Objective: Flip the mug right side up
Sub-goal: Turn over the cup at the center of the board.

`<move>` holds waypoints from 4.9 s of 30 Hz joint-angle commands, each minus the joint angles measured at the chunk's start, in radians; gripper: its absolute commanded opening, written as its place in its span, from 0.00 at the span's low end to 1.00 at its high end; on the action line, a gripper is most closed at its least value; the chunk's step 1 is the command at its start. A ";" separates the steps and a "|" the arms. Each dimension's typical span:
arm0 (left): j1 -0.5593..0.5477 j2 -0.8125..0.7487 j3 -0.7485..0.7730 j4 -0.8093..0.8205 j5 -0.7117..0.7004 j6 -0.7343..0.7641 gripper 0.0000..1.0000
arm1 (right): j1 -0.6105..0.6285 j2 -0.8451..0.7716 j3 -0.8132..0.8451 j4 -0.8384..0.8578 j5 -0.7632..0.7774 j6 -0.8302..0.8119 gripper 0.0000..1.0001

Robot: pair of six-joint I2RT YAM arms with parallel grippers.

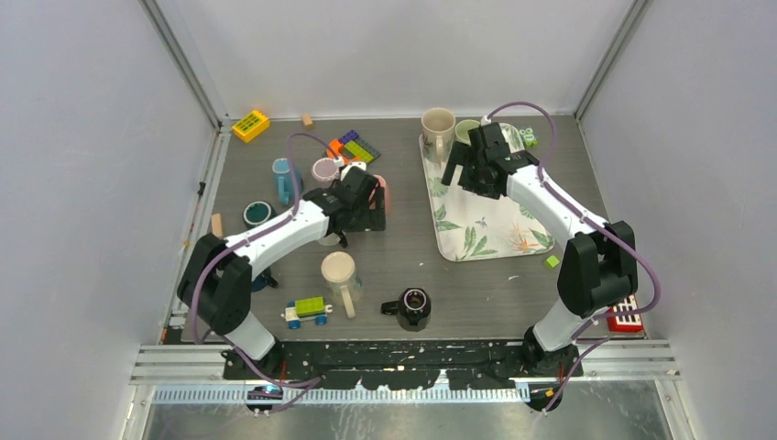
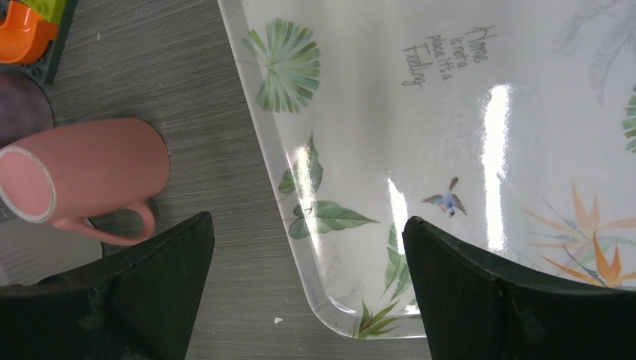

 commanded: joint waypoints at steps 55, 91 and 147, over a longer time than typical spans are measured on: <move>0.003 0.281 0.300 0.160 -0.138 -0.085 0.00 | 0.005 -0.166 -0.127 0.145 -0.146 0.041 1.00; 0.115 0.067 0.138 0.913 0.568 -0.667 0.00 | -0.091 -0.102 -0.429 1.302 -0.822 0.643 0.68; 0.132 0.238 -0.043 1.272 0.819 -0.850 0.45 | 0.026 -0.231 -0.194 0.508 -0.500 0.177 0.01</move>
